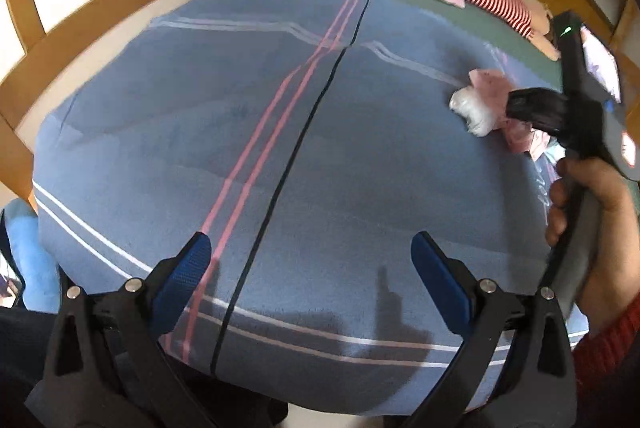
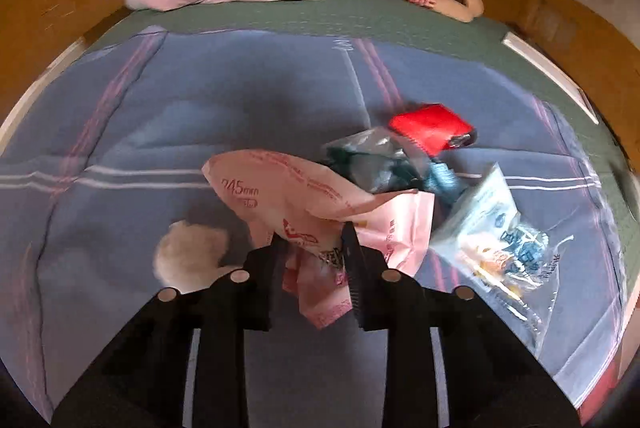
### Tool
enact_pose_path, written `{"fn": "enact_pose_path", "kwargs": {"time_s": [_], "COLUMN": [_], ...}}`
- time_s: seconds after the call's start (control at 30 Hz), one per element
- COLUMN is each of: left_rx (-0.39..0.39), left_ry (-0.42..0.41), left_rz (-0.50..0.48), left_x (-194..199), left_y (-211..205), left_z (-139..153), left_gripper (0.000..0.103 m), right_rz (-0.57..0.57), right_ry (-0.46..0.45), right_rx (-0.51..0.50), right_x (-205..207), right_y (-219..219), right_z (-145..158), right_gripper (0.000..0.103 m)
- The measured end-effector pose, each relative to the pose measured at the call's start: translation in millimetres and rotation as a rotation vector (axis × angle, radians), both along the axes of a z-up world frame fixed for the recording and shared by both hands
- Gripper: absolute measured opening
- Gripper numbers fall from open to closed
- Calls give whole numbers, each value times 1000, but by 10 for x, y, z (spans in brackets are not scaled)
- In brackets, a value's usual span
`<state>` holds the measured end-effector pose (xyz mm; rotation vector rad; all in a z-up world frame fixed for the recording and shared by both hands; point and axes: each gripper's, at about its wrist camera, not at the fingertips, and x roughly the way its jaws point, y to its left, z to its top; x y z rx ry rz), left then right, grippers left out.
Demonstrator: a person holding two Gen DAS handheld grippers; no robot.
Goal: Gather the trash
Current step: 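Move both grippers back over the remaining trash on the bed, then grasp the pink wrapper with the right gripper and lift it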
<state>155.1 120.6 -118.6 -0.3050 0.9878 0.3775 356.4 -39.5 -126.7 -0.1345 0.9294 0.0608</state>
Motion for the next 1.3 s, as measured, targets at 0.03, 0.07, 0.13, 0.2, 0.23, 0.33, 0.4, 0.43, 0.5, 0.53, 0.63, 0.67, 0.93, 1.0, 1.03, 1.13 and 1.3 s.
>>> {"fn": "enact_pose_path", "kwargs": {"time_s": [0.03, 0.07, 0.13, 0.2, 0.23, 0.33, 0.4, 0.43, 0.5, 0.53, 0.63, 0.67, 0.93, 1.0, 1.03, 1.13, 1.3], "left_rx": [-5, -7, -8, -15, -20, -49, -79, -88, -107, -113, -108, -106, -125, -122, -121, -121, -121], "left_ry": [0, -5, -18, -28, -32, -51, -64, -70, -88, -98, -107, -107, -109, -108, -107, -108, -111], "left_rz": [6, 15, 31, 45, 55, 91, 120, 130, 154, 165, 170, 170, 195, 192, 191, 192, 208], "left_x": [-4, -15, -44, -73, -88, -138, -180, -196, -234, -256, -277, -272, -301, -294, -288, -280, -276], "left_y": [6, 17, 38, 67, 89, 163, 220, 237, 275, 288, 301, 306, 343, 336, 332, 339, 354], "left_z": [-3, 3, 26, 45, 51, 72, 79, 80, 95, 107, 120, 118, 118, 121, 122, 121, 120], "left_gripper": [100, 100, 100, 100, 100, 100, 100, 100, 100, 100, 100, 100, 100, 100, 100, 100, 100], "right_rz": [23, 43, 74, 93, 102, 145, 185, 199, 230, 240, 275, 286, 221, 172, 155, 82, 56], "right_ry": [5, 11, 28, 65, 83, 146, 193, 206, 230, 236, 263, 272, 215, 185, 179, 180, 301], "right_rx": [5, 11, 22, 72, 92, 172, 233, 249, 282, 300, 370, 392, 532, 545, 535, 499, 581], "right_x": [-44, -85, -200, -340, -381, -635, -818, -862, -980, -1019, -1117, -1140, -1147, -1084, -1004, -833, -694], "right_y": [14, 19, 18, -34, -35, -55, -61, -57, -16, -5, 56, 71, -124, -185, -171, -198, -181], "right_z": [16, 26, 48, 73, 88, 126, 169, 179, 219, 237, 292, 307, 438, 440, 410, 277, -60], "right_gripper": [22, 21, 20, 19, 19, 19, 19, 19, 19, 19, 19, 20, 45, 45, 45, 45, 36]}}
